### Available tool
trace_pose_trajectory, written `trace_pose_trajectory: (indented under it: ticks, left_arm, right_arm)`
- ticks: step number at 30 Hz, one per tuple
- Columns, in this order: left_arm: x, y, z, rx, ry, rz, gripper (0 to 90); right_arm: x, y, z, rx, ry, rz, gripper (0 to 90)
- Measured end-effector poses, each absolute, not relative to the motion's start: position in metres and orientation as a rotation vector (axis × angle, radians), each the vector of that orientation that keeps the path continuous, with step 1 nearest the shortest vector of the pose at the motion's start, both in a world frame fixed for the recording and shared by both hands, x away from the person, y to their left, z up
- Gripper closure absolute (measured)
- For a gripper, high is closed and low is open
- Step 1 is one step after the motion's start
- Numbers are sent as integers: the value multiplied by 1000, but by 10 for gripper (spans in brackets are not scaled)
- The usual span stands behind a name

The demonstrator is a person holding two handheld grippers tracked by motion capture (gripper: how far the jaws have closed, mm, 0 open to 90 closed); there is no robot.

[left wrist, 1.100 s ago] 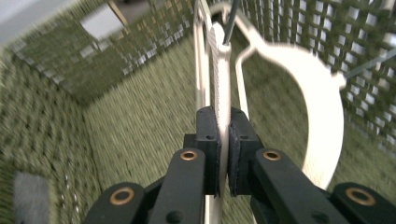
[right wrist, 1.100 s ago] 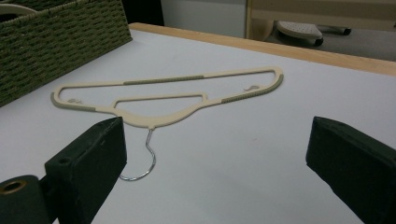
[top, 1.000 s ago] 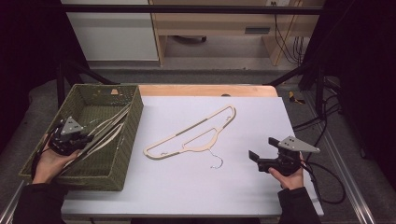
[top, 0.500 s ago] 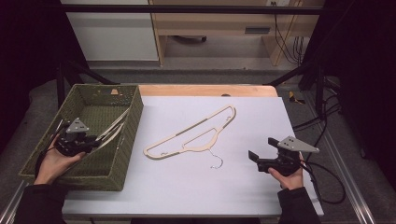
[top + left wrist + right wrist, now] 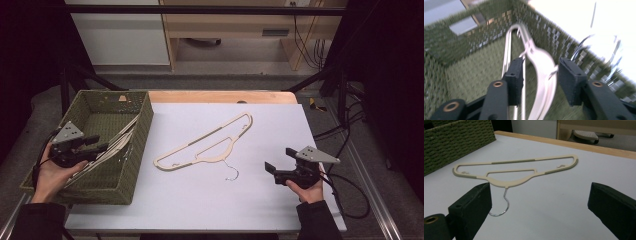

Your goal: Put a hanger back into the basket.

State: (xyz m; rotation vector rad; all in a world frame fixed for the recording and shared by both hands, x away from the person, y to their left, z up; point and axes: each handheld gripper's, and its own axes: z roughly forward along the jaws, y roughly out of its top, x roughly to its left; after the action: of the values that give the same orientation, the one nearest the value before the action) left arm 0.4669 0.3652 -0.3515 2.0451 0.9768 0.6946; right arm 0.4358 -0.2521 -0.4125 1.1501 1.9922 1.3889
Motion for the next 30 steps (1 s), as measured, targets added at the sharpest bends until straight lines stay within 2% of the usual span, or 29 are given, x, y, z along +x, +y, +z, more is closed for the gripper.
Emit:
trace_pose_trajectory:
  ticks: [1, 6, 8, 9, 10, 13, 22, 30]
  left_arm:
    - [465, 364, -349, 2031, 973, 702, 524]
    - [455, 344, -336, 1873, 963, 714, 372]
    - [451, 335, -333, 1841, 941, 713, 303]
    - [450, 329, -332, 1824, 929, 706, 303]
    - [448, 322, -331, 1815, 917, 700, 258]
    - [442, 302, -329, 1794, 869, 688, 210]
    - [428, 245, -340, 1797, 761, 595, 130]
    - [425, 205, -372, 1817, 724, 479, 120]
  right_arm:
    - [436, -252, -412, 1150, 1992, 1389, 58]
    - [436, -250, -412, 1144, 1996, 1391, 57]
    - [436, -249, -412, 1141, 1996, 1388, 56]
    - [436, -249, -412, 1141, 1996, 1388, 56]
    - [435, -249, -412, 1139, 1994, 1389, 56]
    - [436, -249, -412, 1139, 1992, 1391, 56]
    - [435, -247, -411, 1135, 1991, 1396, 56]
    - [435, -244, -411, 1136, 1993, 1406, 47]
